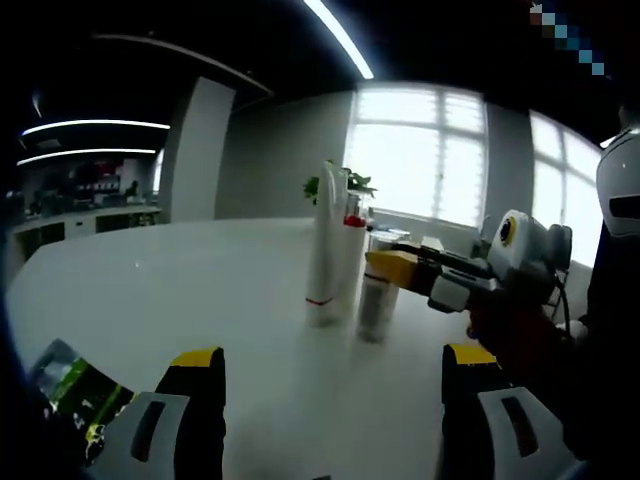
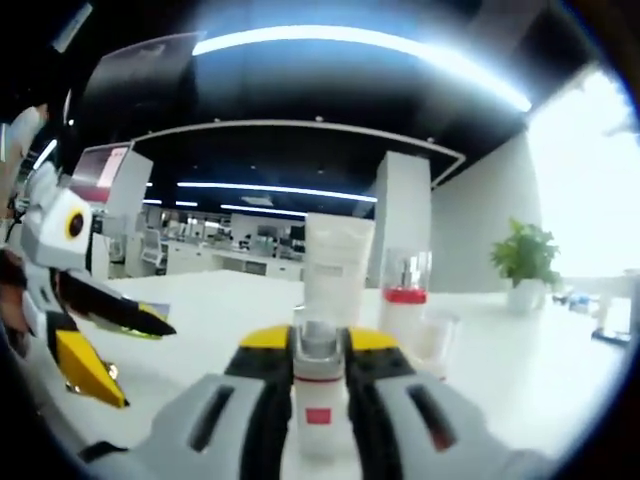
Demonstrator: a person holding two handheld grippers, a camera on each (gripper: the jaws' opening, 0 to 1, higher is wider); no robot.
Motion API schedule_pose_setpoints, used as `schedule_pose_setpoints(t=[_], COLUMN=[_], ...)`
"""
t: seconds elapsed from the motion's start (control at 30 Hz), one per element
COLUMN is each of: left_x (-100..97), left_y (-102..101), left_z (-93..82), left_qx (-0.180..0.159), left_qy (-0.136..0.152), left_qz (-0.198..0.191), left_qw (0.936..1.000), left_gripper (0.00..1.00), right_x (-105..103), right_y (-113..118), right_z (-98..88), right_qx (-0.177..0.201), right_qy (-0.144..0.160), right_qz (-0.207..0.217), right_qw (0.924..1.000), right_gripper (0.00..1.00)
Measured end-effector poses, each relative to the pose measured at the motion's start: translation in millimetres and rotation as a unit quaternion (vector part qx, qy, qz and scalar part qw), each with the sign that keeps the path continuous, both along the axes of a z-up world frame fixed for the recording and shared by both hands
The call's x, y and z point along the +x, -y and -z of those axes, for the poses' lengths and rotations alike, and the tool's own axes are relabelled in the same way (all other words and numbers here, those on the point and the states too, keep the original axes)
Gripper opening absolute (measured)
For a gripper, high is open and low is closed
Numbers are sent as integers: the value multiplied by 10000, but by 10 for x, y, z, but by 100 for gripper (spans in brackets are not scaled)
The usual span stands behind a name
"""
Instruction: Arrange the skincare products in the storage area until every visible bottle or jar stands upright without overlapping.
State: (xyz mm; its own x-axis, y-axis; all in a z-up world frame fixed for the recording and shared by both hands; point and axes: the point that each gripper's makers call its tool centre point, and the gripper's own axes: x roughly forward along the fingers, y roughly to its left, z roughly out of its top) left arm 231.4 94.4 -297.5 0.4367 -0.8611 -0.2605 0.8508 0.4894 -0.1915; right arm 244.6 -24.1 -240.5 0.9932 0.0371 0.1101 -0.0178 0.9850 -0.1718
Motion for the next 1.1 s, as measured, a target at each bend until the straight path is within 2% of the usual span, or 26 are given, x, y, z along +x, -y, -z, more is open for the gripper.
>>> schedule_pose_setpoints(t=[0.17, 0.43, 0.57, 0.7, 0.93, 1.1], left_x=[-1, -26, -17, -17, -25, -8], left_y=[3, 35, 19, 33, 47, 34], left_z=[7, 17, 12, 24, 37, 33], left_qx=[-1, -4, -34, -26, -7, -2], left_qy=[-7, -9, 4, -11, -29, -30], left_qz=[-5, 42, -3, 22, 68, 43], left_qw=[10000, 10000, 10000, 10000, 10000, 10000], left_gripper=[91, 91, 91, 91, 91, 91], right_x=[-22, -62, -102, -82, -47, -47], right_y=[-6, 77, 120, 84, 79, 69], right_z=[-37, 218, 309, 430, 530, 550], right_qx=[-69, -19, -15, 58, 68, 57], right_qy=[59, -337, -478, -701, -928, -977], right_qz=[-41, -44, -14, -108, -123, -164], right_qw=[9999, 9994, 9989, 9975, 9956, 9951], right_gripper=[22, 24, 22, 26, 21, 20])
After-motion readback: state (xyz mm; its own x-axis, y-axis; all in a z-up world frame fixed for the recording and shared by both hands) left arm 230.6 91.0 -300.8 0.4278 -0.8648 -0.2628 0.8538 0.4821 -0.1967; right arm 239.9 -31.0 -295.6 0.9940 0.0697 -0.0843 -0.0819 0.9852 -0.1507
